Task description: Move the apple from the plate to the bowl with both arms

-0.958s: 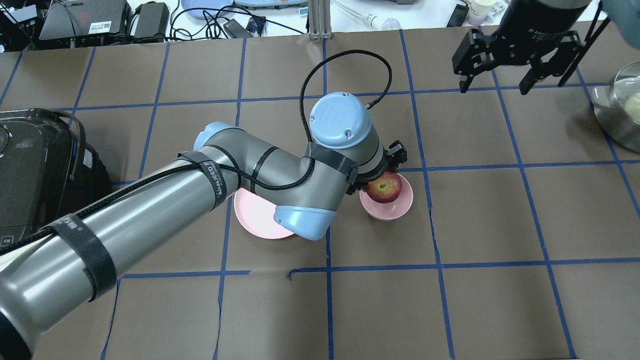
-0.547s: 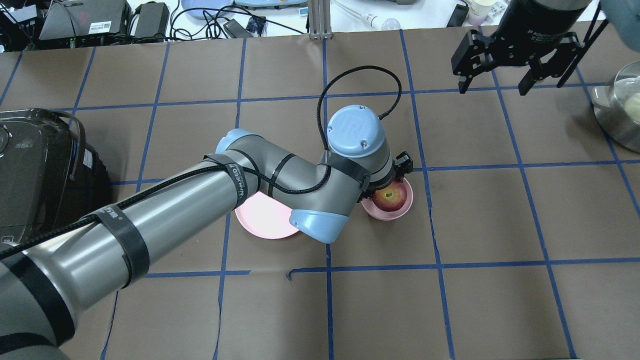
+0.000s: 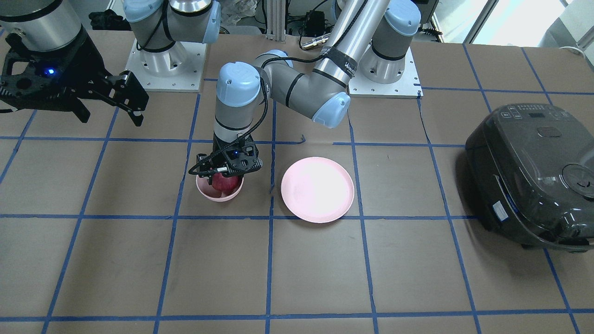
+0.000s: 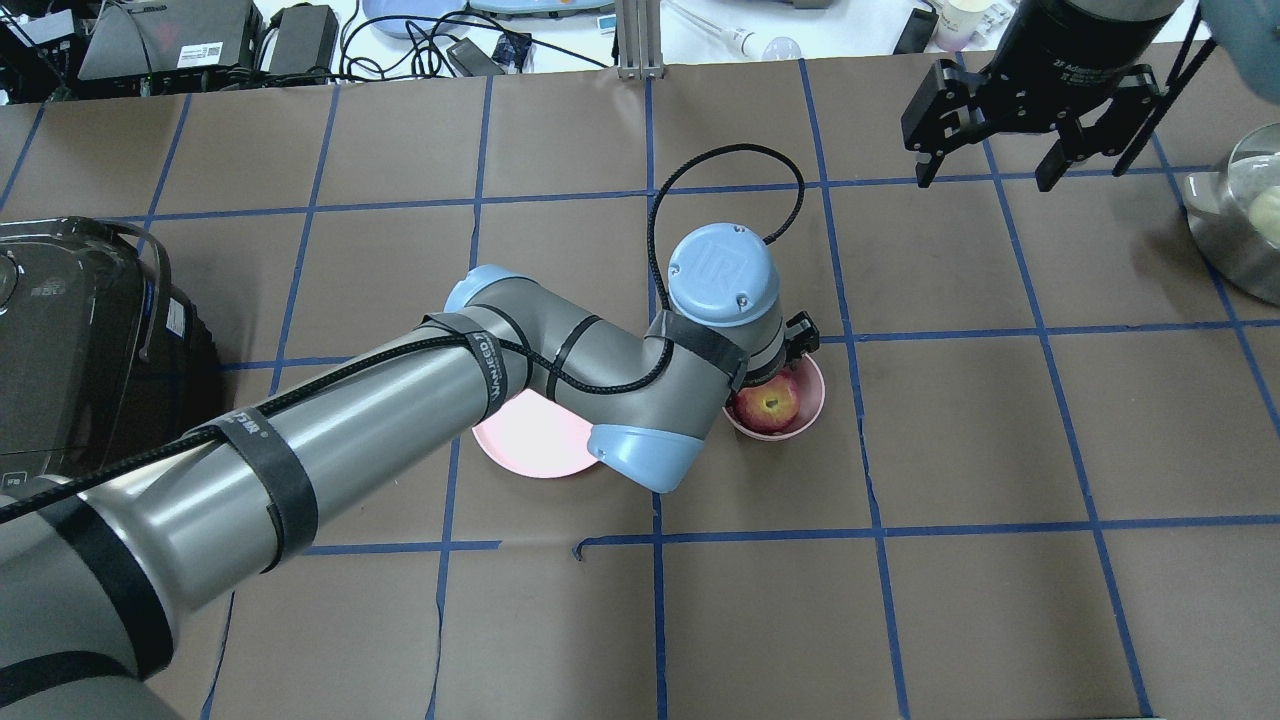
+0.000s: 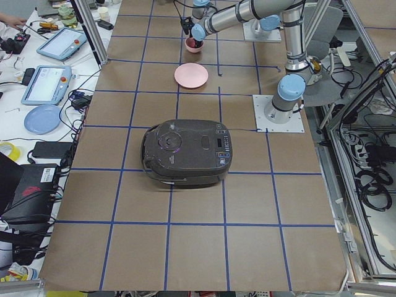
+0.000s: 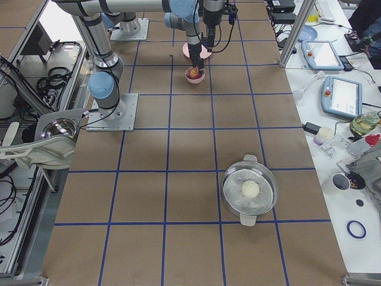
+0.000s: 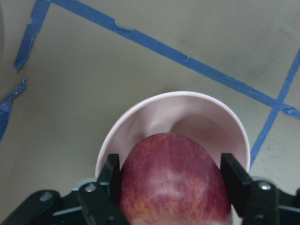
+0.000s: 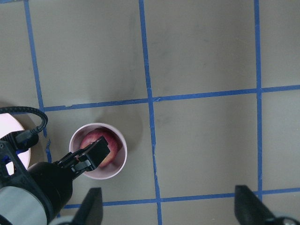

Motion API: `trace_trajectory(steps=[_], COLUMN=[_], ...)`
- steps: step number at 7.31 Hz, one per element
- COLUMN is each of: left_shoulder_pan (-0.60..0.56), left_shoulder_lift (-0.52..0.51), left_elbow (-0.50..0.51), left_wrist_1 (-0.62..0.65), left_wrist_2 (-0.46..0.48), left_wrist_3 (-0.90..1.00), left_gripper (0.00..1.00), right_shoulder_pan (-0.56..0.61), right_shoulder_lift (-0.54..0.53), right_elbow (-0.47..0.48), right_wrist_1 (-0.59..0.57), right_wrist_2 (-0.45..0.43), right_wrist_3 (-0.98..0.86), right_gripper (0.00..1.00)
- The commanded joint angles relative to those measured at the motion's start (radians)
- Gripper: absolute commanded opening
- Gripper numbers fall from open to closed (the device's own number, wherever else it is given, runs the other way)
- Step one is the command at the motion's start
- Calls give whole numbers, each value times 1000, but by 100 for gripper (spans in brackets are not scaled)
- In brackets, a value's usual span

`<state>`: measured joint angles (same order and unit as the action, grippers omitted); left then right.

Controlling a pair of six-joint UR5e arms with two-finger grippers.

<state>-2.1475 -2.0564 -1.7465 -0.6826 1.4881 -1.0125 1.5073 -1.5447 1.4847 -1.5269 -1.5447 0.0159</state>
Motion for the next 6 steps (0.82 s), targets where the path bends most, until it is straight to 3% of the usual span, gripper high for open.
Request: trace_trajectory(steps=[1,3,5,6], left_shoulder_pan=[0,43,220,316], left_shoulder_lift=[21,97,232,307], left_elbow=[1,-21,-109,-113], left_wrist_1=[3,-17,-165,-272], left_wrist_2=[7,50,73,93], left_wrist_3=[-3,49,495,576], left_gripper=[100,100,95,100], right_shoulder_pan=[1,1,1,1], right_shoulder_lift=[0,0,0,2], right_elbow=[0,2,0,0], right_wrist_1=[1,1,1,1], right_wrist_2=[0,0,-1,-2], right_wrist_3=[-1,-2,-7,-8], right_gripper=[100,100,100,100])
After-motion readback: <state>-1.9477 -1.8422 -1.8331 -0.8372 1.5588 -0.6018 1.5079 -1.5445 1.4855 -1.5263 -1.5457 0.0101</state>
